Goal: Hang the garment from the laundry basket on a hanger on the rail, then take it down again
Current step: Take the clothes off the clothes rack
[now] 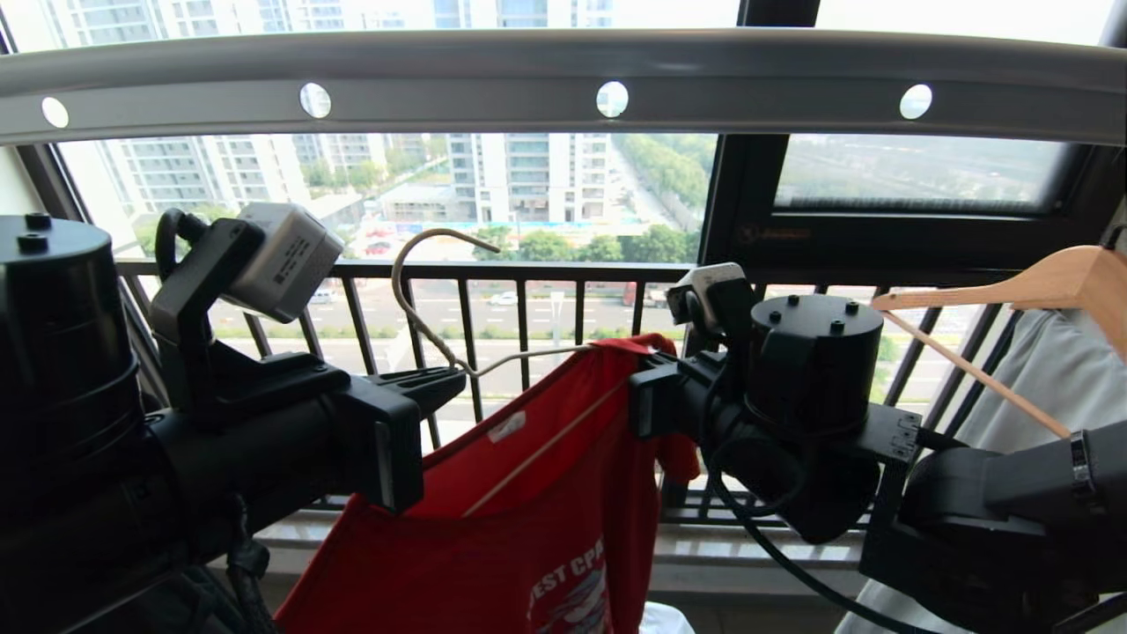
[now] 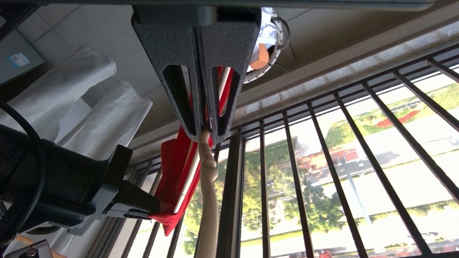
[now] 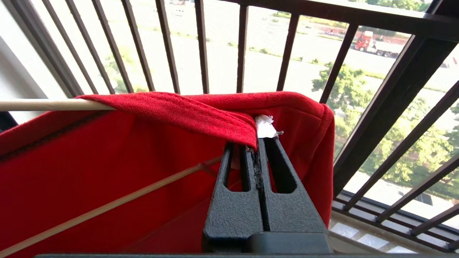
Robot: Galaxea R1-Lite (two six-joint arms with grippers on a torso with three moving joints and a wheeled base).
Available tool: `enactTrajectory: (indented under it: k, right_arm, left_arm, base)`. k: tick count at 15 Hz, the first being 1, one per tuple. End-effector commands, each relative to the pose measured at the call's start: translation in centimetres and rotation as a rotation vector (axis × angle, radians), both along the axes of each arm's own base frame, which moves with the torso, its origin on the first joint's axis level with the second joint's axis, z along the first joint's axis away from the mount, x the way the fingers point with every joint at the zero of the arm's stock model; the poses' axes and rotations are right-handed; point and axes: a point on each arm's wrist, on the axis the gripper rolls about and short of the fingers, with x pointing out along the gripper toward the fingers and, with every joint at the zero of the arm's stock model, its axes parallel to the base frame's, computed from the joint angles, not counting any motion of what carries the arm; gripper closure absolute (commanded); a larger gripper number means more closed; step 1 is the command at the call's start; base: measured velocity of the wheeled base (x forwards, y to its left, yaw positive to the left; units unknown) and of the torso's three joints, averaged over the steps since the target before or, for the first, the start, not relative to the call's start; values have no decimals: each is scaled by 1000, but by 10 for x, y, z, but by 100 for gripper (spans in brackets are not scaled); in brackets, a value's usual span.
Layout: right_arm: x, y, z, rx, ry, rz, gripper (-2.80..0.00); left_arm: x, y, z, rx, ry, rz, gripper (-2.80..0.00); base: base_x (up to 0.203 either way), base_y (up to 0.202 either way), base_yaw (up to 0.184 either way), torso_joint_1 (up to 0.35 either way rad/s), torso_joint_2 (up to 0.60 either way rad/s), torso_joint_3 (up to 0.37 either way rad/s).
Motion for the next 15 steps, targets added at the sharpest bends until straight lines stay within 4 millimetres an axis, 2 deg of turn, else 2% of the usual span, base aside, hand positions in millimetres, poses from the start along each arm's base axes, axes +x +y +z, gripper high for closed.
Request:
enactTrajectory:
  k: [1,4,7,12,15]
  right_arm:
    - [5,-4,2,7,-8,-20,0]
    - [5,-3,0,3,-3,-15,0]
    - [8,0,-9,-16,19,-5,0]
    - [14,7,-27,-49,53,2,0]
    - [19,10,-35,-61,70,13,0]
  left_arm:
    - [1,-1,-1,5,5,1,0]
    - [7,-7,-10,32,32,5,0]
    - [20,-6,-20,62,64,50,0]
    - [26,-6,-23,69,76,72,0]
    - [38,-5,-31,93,104,105,0]
  base:
    - [0,0,0,0,0,0]
    - [0,0,0,0,0,0]
    - [0,0,0,0,0,0]
    - [0,0,0,0,0,0]
    - [0,0,0,0,0,0]
